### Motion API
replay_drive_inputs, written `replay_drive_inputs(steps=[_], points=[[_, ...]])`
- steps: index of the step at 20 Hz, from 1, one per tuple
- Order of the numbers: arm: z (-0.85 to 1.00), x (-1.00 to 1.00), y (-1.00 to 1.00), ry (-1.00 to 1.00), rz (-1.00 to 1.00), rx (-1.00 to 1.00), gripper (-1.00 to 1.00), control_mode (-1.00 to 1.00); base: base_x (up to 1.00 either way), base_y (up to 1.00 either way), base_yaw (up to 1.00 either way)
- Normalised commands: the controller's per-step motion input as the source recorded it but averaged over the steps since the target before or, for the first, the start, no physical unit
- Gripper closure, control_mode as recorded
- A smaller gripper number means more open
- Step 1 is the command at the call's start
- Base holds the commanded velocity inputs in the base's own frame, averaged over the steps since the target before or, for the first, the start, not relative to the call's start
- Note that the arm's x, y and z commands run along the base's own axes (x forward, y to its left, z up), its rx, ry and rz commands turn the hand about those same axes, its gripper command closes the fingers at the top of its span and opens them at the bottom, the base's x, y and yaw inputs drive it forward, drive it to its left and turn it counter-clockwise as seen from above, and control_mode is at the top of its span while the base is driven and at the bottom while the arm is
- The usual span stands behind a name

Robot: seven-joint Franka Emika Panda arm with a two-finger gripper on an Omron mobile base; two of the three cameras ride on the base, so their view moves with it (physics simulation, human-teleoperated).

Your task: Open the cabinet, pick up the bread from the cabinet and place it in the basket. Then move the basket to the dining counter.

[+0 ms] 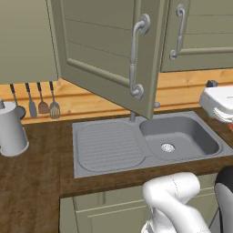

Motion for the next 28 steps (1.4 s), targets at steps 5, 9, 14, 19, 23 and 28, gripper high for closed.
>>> replay_drive_inputs(steps=[5, 9, 14, 19, 23, 28], points=[[0.02, 0.51, -0.45, 0.01, 0.33, 0.12, -1.0, -1.0, 0.0, 0.0, 0.0], [-0.07, 0.86, 0.0, 0.02, 0.45, 0.1, -1.0, -1.0, 0.0, 0.0, 0.0], [-0.08, 0.63, 0.05, 0.0, 0.32, 0.02, -1.0, -1.0, 0.0, 0.0, 0.0], [-0.22, 0.36, 0.31, -0.02, 0.18, -0.04, -1.0, -1.0, 0.0, 0.0, 0.0], [-0.08, 0.24, 0.66, -0.01, 0.05, -0.08, -1.0, -1.0, 0.0, 0.0, 0.0], [0.0, 0.27, 0.51, 0.02, 0.12, -0.01, -1.0, -1.0, 0.0, 0.0, 0.0]])
